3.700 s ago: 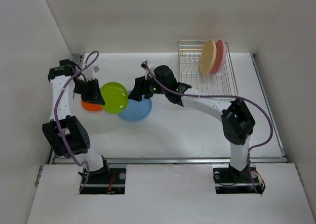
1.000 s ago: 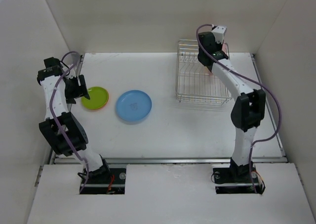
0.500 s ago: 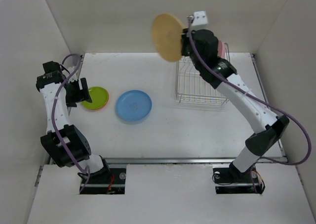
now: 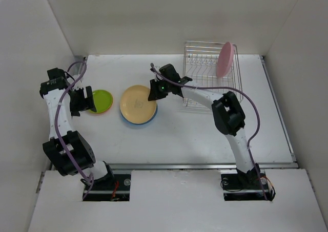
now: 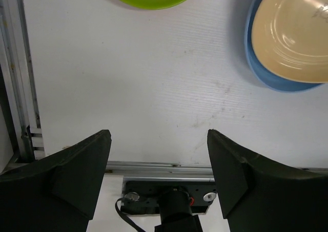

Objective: Unload the plates from the dish rack

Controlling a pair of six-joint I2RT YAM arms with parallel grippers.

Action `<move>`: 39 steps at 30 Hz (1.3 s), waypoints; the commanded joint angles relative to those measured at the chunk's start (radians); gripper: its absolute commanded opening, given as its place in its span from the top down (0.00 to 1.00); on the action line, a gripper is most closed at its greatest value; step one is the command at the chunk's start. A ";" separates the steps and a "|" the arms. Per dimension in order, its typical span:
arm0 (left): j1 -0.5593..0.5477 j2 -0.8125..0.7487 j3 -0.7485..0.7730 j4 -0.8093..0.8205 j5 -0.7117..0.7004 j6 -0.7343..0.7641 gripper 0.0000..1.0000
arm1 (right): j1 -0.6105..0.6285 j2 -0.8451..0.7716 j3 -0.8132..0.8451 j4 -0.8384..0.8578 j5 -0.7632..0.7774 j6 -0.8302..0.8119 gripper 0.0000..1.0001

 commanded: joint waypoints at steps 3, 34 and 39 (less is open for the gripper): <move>0.000 -0.012 -0.011 -0.007 -0.005 0.017 0.27 | -0.005 0.020 0.033 0.086 -0.097 0.062 1.00; 0.000 -0.039 0.017 -0.034 0.005 0.017 0.26 | -0.142 -0.389 0.129 -0.321 0.850 -0.030 0.16; 0.000 -0.039 0.008 -0.025 -0.026 0.026 0.26 | -0.325 -0.362 0.182 -0.367 1.006 -0.007 0.16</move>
